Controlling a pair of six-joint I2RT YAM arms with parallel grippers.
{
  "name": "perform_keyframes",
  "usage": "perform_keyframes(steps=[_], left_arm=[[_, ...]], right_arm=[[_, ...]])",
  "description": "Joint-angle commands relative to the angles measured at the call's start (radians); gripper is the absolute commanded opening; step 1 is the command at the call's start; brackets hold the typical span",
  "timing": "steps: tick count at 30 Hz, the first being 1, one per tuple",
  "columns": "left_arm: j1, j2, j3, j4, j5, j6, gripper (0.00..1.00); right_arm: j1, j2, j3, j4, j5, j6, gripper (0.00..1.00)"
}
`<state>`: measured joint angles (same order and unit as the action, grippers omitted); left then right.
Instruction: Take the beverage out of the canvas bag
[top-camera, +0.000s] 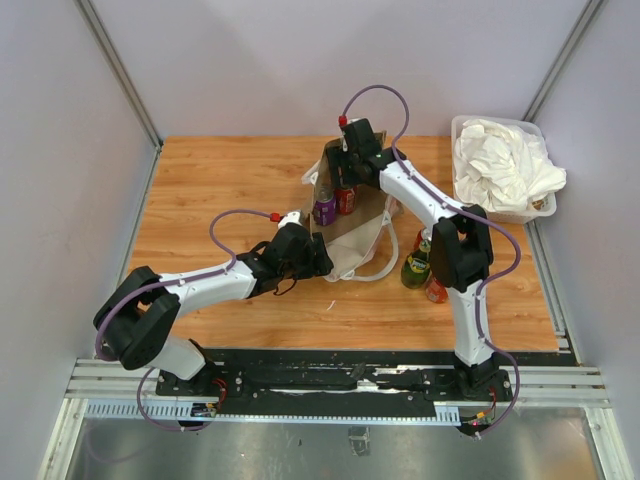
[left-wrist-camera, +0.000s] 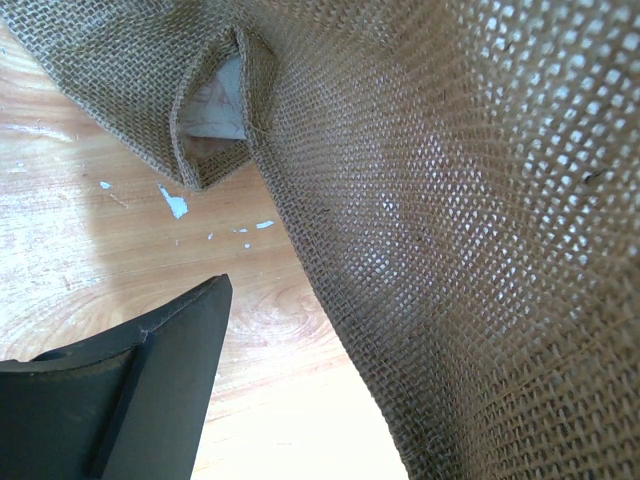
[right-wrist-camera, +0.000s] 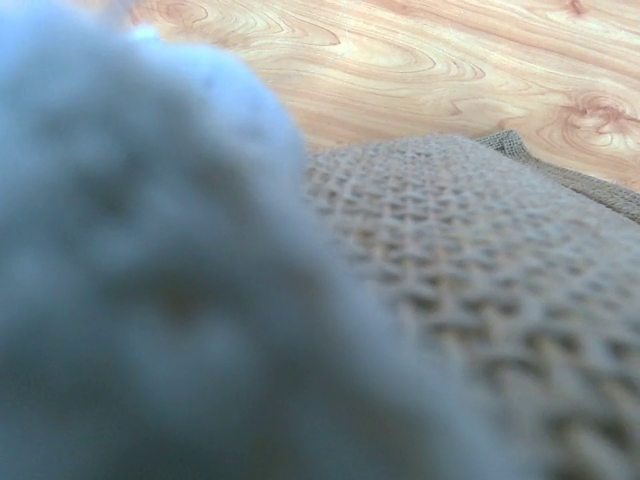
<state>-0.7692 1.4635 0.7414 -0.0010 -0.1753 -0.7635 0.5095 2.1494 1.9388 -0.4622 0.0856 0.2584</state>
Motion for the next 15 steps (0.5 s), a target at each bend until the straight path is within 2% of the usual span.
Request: perform_keyframes(steps=[1, 6, 15], left_arm=[[-0.005, 0.028, -0.007, -0.052, -0.016, 0.026, 0.81], [-0.005, 0.034, -0.001, -0.053, -0.017, 0.026, 0.81], [-0.005, 0.044, 0.007, -0.052, -0.013, 0.028, 0.81]], right_arm=[[-0.006, 0.048, -0.013, -0.015, -0.014, 0.012, 0.75], [-0.007, 0.074, -0.021, -0.034, -0.039, 0.01, 0.71], [-0.005, 0.075, -0.071, -0.036, -0.06, 0.001, 0.73]])
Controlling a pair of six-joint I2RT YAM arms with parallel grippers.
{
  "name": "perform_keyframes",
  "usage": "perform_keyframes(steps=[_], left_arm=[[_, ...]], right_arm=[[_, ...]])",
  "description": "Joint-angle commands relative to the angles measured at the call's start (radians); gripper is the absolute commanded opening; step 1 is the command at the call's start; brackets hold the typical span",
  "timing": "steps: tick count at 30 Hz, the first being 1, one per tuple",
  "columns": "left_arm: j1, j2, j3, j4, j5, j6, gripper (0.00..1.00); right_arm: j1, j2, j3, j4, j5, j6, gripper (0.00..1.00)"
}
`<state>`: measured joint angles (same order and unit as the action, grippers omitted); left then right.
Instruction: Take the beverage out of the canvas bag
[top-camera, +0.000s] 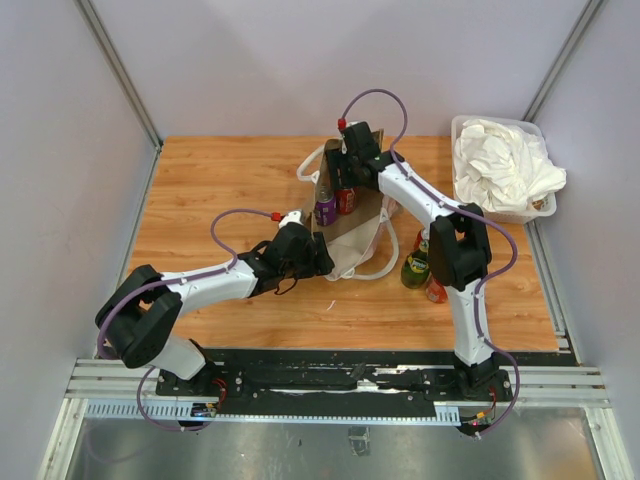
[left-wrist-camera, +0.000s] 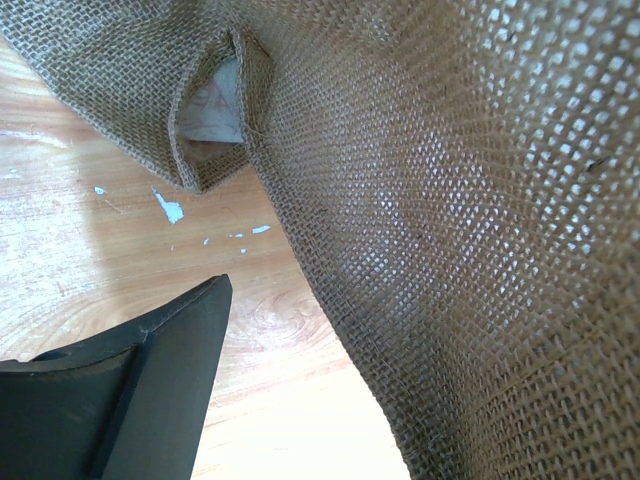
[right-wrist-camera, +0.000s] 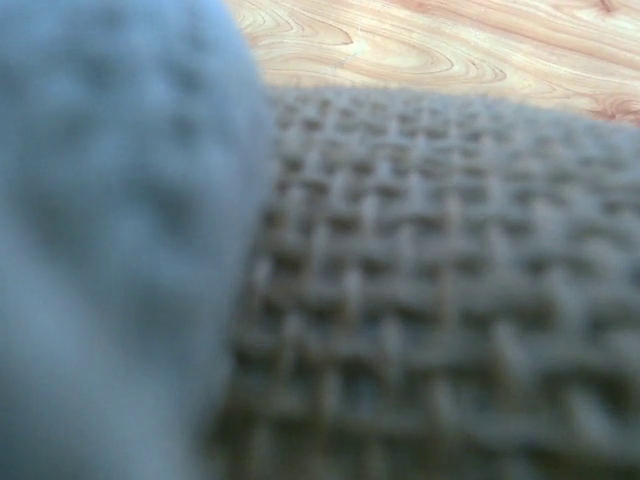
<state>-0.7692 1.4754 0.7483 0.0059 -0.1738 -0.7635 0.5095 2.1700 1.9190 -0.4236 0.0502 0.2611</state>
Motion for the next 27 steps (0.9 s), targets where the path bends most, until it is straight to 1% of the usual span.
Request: perform_keyframes(steps=[1, 13, 20, 22, 25, 27], left_arm=[[-0.005, 0.032, 0.001, -0.059, -0.015, 0.028, 0.81], [-0.005, 0.037, 0.023, -0.07, -0.021, 0.039, 0.81], [-0.005, 0.045, 0.026, -0.073, -0.024, 0.042, 0.81], [-0.005, 0.045, 0.026, -0.073, -0.024, 0.041, 0.81], [-0.006, 0.043, 0.023, -0.073, -0.025, 0.04, 0.81], [-0.005, 0.042, 0.021, -0.073, -0.024, 0.038, 0.81]], right_arm=[[-0.006, 0.054, -0.055, -0.076, -0.025, -0.002, 0.73], [-0.003, 0.074, -0.089, -0.103, -0.03, -0.006, 0.72], [0.0, 0.078, -0.108, -0.104, -0.014, -0.021, 0.63], [0.002, 0.079, -0.114, -0.105, -0.006, -0.028, 0.59], [0.003, 0.071, -0.123, -0.107, 0.009, -0.036, 0.47], [0.005, 0.061, -0.131, -0.107, 0.019, -0.045, 0.34]])
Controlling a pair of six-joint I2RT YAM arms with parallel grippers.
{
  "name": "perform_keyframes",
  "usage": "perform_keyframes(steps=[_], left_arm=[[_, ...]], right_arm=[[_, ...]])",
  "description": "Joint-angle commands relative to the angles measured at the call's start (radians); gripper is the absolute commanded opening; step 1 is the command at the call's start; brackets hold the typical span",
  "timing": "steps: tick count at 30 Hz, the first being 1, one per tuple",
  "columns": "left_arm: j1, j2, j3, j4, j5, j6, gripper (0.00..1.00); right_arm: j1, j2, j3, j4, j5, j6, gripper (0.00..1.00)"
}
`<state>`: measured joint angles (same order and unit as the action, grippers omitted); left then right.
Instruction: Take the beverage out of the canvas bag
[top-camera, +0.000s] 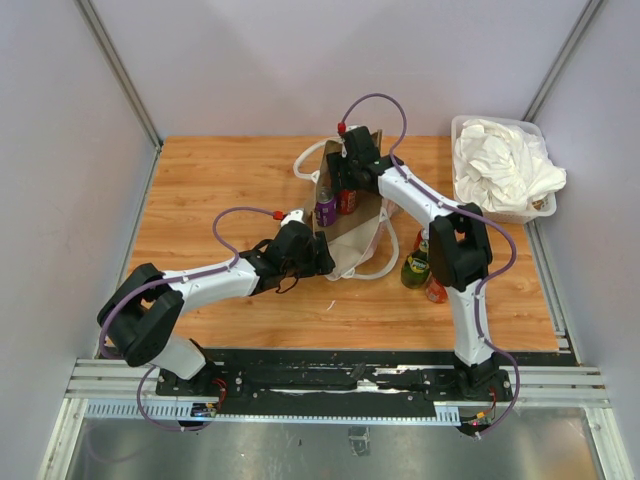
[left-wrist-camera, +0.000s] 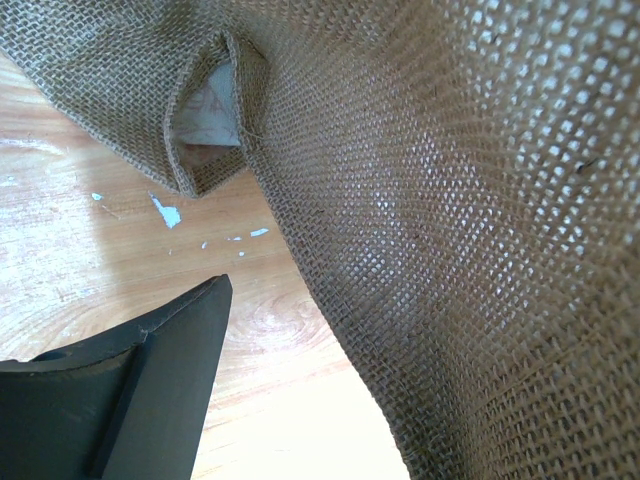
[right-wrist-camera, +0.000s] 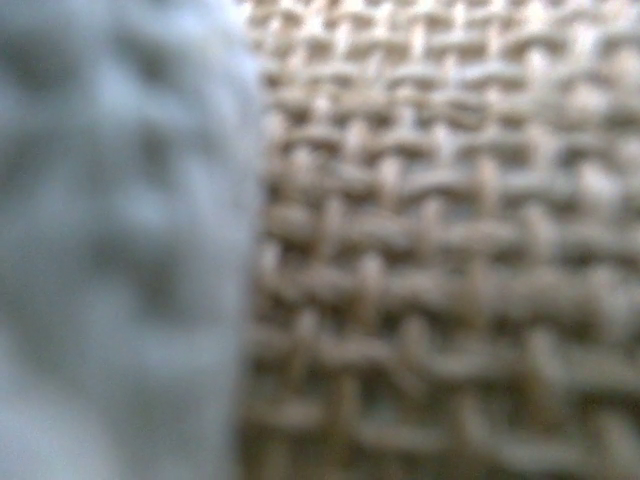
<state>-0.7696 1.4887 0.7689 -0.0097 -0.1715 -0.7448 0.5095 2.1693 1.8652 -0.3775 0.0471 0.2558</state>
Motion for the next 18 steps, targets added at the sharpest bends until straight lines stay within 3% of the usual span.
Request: perform_keyframes(steps=[1, 2, 3, 18], left_arm=[[-0.005, 0.028, 0.0, -0.056, -0.026, 0.02, 0.81], [-0.005, 0.026, -0.002, -0.056, -0.028, 0.019, 0.81], [-0.005, 0.028, -0.001, -0.055, -0.028, 0.019, 0.81], [-0.005, 0.047, 0.018, -0.04, -0.033, 0.022, 0.81]], right_arm=[[0.006, 0.054, -0.08, -0.153, 0.022, -0.05, 0.25], [0.006, 0.047, -0.08, -0.154, 0.029, -0.055, 0.05], [0.006, 0.037, -0.082, -0.153, 0.04, -0.064, 0.01], [0.023, -0.242, -0.06, -0.111, 0.05, -0.18, 0.01]])
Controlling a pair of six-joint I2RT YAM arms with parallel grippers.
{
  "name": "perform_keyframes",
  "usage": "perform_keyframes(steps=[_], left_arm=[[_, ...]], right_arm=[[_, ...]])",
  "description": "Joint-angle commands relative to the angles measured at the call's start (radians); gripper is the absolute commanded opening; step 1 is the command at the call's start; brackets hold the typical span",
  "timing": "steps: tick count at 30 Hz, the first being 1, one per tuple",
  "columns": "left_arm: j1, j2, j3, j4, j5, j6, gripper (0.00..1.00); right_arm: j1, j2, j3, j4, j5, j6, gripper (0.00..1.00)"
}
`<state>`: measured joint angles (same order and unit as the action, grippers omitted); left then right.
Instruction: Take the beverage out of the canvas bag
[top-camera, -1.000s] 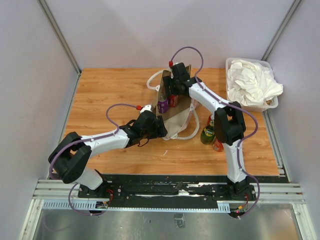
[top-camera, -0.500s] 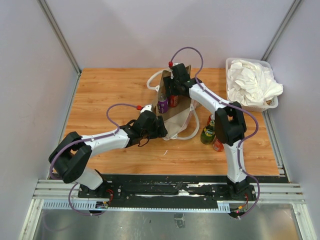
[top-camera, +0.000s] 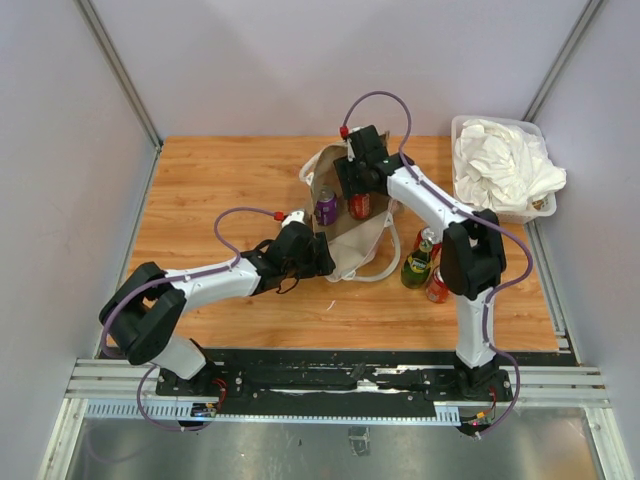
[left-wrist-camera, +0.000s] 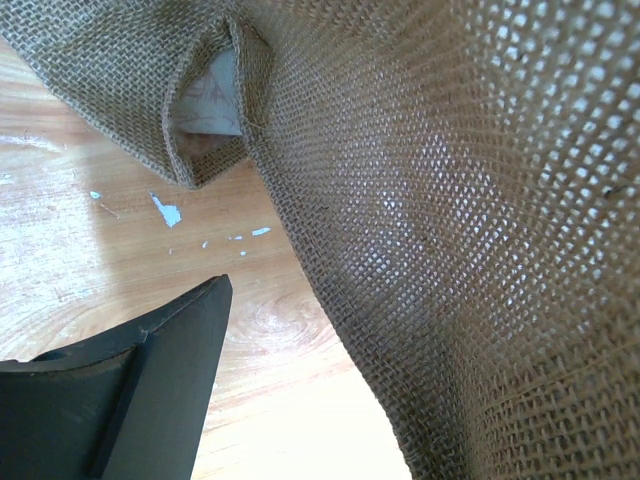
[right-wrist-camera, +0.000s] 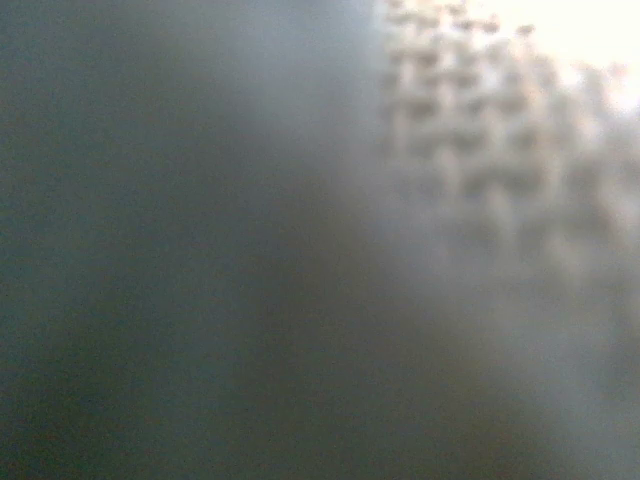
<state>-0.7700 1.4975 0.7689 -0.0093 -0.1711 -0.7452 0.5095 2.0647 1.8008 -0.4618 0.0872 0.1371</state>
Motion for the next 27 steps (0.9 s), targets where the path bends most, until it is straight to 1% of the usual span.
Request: perform_keyframes(steps=[1, 9, 14, 20, 27], left_arm=[[-0.005, 0.04, 0.021, -0.04, -0.034, 0.023, 0.81], [-0.005, 0.048, 0.037, -0.039, -0.04, 0.027, 0.81], [-0.003, 0.048, 0.047, -0.04, -0.053, 0.027, 0.81], [0.002, 0.063, 0.072, -0.045, -0.065, 0.039, 0.81], [0.048, 0.077, 0.083, -0.041, -0.058, 0.043, 0.81]], right_arm=[[0.028, -0.16, 0.003, -0.026, 0.009, -0.068, 0.01], [0.071, -0.343, -0.05, -0.031, 0.031, -0.087, 0.01], [0.103, -0.453, -0.086, -0.097, 0.059, -0.084, 0.01], [0.167, -0.678, -0.26, -0.13, 0.12, -0.041, 0.01], [0.252, -0.942, -0.478, -0.217, 0.173, 0.053, 0.01]])
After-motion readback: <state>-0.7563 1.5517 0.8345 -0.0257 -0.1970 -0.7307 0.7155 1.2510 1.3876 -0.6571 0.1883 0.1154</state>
